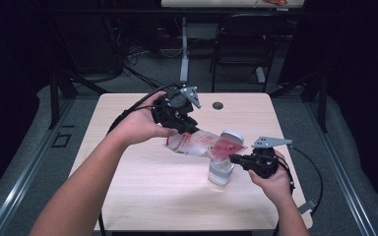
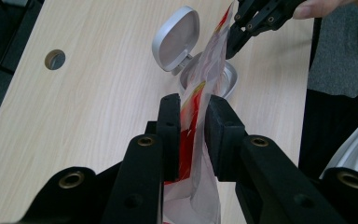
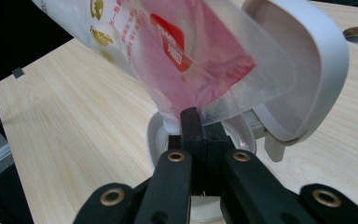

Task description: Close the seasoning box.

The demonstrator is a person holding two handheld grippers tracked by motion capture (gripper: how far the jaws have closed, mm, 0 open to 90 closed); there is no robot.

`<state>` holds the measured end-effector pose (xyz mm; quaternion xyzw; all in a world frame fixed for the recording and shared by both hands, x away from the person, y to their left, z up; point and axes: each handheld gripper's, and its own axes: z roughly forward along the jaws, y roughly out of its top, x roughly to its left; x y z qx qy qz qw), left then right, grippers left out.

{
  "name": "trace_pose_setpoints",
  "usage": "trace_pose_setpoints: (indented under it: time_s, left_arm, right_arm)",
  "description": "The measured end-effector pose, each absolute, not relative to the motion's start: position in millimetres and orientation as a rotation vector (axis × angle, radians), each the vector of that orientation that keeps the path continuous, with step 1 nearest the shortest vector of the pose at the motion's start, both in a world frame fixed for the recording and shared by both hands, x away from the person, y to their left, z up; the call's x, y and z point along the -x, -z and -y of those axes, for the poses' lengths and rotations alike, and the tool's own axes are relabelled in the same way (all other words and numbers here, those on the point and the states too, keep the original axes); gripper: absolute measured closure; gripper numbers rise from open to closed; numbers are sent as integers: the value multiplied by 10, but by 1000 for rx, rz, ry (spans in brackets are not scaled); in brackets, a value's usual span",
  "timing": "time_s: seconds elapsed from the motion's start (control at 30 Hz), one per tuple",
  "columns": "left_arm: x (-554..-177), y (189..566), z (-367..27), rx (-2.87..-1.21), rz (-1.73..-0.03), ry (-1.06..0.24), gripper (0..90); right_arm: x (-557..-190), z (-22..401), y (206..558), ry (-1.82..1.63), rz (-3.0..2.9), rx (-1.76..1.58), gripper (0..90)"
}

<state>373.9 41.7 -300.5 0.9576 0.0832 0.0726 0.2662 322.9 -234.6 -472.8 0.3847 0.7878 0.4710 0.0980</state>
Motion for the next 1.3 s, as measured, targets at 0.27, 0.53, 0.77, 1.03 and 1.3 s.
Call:
trace_pose_setpoints:
  time_s: [0.27, 0.53, 0.77, 1.03, 1.3]
  left_arm:
    - [-3750, 3010, -432, -2580, -224, -194, 740]
    - [-3758, 3014, -458, -2580, -231, -208, 698]
    - [-3765, 3014, -462, -2577, -231, -193, 756]
    - [-3759, 3000, -417, -2575, -205, -216, 795]
    - [-3764, 2987, -389, -2573, -205, -216, 801]
  right_arm:
    - [-3235, 2352, 4733, -1401, -2335, -1139, 900]
    - [-3230, 2346, 4732, -1404, -2329, -1142, 900]
    - [-3234, 2349, 4733, -1406, -2332, -1144, 900]
    - [-3240, 2358, 4740, -1404, -2333, -1149, 900]
    - [-3242, 2360, 4744, -1397, -2333, -1152, 900]
